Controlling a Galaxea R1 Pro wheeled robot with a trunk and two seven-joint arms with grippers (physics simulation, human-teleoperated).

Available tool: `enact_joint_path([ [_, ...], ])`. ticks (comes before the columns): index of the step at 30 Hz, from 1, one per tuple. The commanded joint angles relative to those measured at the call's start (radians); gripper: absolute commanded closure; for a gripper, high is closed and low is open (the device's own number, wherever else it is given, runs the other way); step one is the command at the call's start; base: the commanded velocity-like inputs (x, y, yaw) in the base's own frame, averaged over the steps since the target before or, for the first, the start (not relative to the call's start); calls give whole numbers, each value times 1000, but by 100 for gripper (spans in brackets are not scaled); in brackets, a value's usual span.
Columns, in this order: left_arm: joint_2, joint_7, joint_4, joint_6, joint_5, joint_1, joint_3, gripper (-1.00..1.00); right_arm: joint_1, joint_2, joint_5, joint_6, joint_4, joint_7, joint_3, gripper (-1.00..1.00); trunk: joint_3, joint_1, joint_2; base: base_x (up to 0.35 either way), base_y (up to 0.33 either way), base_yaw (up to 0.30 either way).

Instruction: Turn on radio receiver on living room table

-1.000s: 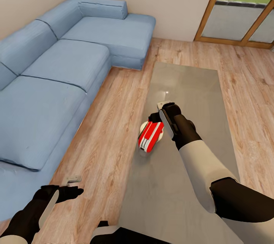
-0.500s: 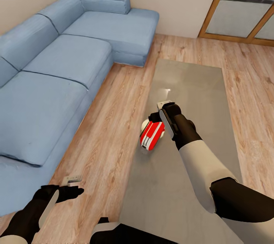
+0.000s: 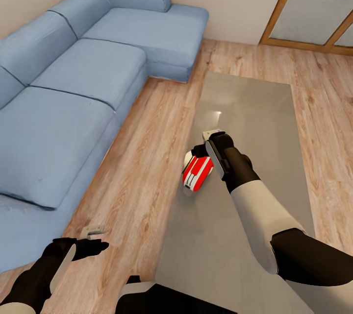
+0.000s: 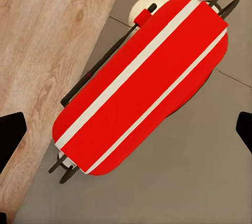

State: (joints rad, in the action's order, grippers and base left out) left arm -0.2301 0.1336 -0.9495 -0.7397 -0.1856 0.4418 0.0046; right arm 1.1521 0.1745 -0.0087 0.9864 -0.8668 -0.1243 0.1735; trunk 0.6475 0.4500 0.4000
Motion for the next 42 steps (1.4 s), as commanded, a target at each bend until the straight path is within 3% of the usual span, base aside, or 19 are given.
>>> enact_joint_path([
  [1, 0, 0, 0, 0, 0, 0, 0, -100, 0, 0, 0, 0, -2, 0, 0, -100, 0, 0, 0, 0, 0, 13],
  [12, 0, 0, 0, 0, 0, 0, 0, -100, 0, 0, -2, 22, -130, 1, -5, -100, 3, 0, 0, 0, 0, 2],
  [42, 2, 0, 0, 0, 0, 0, 0, -100, 0, 0, -1, 21, -131, 1, -5, -100, 42, 0, 0, 0, 0, 0],
])
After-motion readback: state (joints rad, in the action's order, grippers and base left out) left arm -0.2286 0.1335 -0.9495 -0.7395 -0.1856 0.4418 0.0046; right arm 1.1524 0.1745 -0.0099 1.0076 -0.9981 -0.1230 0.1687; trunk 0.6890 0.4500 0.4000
